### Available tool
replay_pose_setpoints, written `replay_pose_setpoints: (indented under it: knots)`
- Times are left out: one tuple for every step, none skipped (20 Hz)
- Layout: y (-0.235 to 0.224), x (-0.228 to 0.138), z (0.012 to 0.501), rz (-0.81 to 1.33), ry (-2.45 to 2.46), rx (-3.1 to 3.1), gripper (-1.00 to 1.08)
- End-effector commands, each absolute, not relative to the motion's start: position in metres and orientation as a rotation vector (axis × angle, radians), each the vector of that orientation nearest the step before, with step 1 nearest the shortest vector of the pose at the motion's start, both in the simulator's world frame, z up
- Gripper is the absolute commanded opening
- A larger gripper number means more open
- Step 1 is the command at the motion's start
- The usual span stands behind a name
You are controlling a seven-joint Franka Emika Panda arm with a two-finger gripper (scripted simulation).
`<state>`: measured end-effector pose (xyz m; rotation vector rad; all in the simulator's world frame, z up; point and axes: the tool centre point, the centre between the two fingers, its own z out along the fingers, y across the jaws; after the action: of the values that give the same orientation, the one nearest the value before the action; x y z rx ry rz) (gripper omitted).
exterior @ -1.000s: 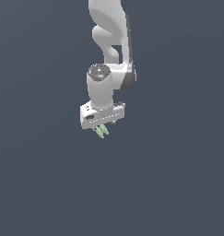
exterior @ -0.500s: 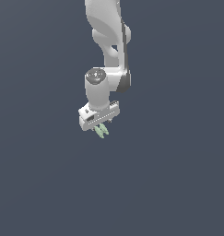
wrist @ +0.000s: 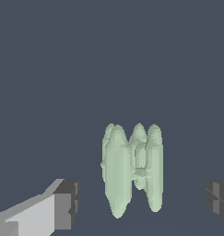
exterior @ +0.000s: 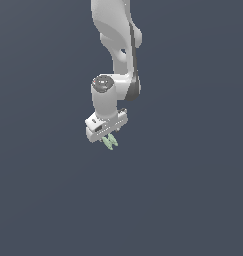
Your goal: Pick up the object and move it to a goal position.
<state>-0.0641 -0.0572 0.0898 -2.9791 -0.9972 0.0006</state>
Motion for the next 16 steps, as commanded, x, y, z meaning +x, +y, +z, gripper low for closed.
replay_pose_setpoints:
  knots:
    - [-0.057,-0.064,0.09,0.001,-0.997,-2.979,1.0]
    - [-0.057,-0.064,0.089,0.001,-0.997,-2.979,1.0]
    - [-0.057,-0.064,0.088,0.001,-0.997,-2.979,1.0]
    - [-0.057,-0.064,0.087,0.001,-0.997,-2.979,1.0]
    - [-0.057,-0.064,0.084,0.001,-0.998,-2.979,1.0]
    - [-0.057,-0.064,0.081,0.001,-0.998,-2.979,1.0]
    - [-0.057,-0.065,0.078,0.0,-0.999,-2.978,1.0]
    - [-0.057,-0.065,0.074,0.0,-0.999,-2.978,1.0]
    - [-0.057,-0.065,0.069,0.0,-1.0,-2.978,1.0]
    - [-0.057,-0.065,0.063,0.0,-1.0,-2.978,1.0]
    - [-0.057,-0.065,0.058,0.0,-1.002,-2.977,1.0]
    - [-0.057,-0.066,0.053,0.0,-1.002,-2.977,1.0]
    - [-0.057,-0.066,0.05,0.0,-1.003,-2.977,1.0]
    - [-0.057,-0.066,0.046,0.0,-1.003,-2.977,1.0]
    - [-0.057,-0.065,0.044,0.0,-1.004,-2.977,1.0]
    - [-0.057,-0.065,0.042,0.0,-1.004,-2.977,1.0]
